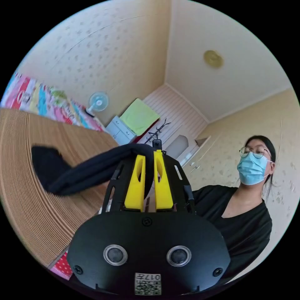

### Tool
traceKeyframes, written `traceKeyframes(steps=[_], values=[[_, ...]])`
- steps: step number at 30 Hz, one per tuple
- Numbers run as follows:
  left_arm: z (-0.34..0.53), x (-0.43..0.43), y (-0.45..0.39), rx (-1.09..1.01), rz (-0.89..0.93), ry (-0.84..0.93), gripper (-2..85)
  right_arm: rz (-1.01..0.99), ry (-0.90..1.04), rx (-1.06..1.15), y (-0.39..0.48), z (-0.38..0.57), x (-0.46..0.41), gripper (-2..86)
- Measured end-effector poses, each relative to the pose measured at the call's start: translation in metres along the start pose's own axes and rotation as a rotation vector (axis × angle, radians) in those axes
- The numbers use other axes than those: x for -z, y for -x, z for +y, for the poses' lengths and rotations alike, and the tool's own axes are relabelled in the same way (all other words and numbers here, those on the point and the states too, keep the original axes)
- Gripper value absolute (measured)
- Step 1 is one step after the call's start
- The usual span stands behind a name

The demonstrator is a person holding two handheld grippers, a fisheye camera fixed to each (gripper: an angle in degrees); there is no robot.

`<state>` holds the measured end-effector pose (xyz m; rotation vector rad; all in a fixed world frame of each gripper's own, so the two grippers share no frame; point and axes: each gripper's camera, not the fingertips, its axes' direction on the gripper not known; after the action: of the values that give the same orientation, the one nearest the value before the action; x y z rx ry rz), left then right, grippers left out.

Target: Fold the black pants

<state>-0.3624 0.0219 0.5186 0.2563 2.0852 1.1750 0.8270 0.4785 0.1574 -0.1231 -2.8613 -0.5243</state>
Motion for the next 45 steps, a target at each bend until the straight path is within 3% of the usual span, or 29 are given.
traceKeyframes(steps=[7, 13, 17, 22, 26, 27, 30, 34, 37, 39, 42, 45], values=[[-0.045, 0.004, -0.183, -0.323, 0.024, -0.069, 4.5, 0.014, -0.054, 0.356, 0.192, -0.039, 0.027, 0.8], [-0.097, -0.004, -0.201, -0.299, 0.059, -0.05, 4.6, 0.145, -0.107, 0.382, 0.25, -0.074, 0.039, 0.8], [-0.127, -0.016, -0.135, -0.168, 0.02, -0.006, 4.7, 0.169, -0.08, 0.176, 0.177, -0.117, 0.044, 0.8], [-0.196, -0.035, 0.049, 0.098, -0.149, 0.081, 4.8, 0.243, -0.068, -0.087, 0.006, -0.188, 0.043, 0.9], [-0.195, -0.038, 0.157, 0.205, -0.263, 0.117, 4.4, 0.344, -0.048, -0.29, -0.108, -0.191, 0.014, 1.2], [-0.18, -0.045, 0.178, 0.206, -0.328, 0.196, 4.4, 0.379, -0.02, -0.318, -0.117, -0.185, 0.006, 1.2], [-0.112, -0.045, 0.203, 0.154, -0.319, 0.257, 4.4, 0.465, 0.095, -0.254, -0.133, -0.126, -0.029, 1.5], [0.024, -0.04, 0.207, 0.209, -0.255, 0.281, 5.1, 0.399, 0.097, -0.239, -0.144, 0.005, -0.049, 2.0], [0.125, -0.048, 0.215, 0.381, -0.385, 0.335, 7.2, 0.473, 0.11, -0.43, -0.171, 0.105, -0.064, 2.8], [0.172, -0.039, 0.218, 0.483, -0.41, 0.281, 7.3, 0.5, 0.112, -0.578, -0.187, 0.158, -0.065, 3.4], [0.192, -0.002, 0.229, 0.592, -0.261, 0.124, 8.4, 0.361, -0.034, -0.718, -0.197, 0.211, -0.042, 5.5], [0.144, 0.035, 0.238, 0.56, -0.275, 0.072, 13.1, 0.267, -0.213, -0.631, -0.188, 0.191, -0.011, 9.0]])
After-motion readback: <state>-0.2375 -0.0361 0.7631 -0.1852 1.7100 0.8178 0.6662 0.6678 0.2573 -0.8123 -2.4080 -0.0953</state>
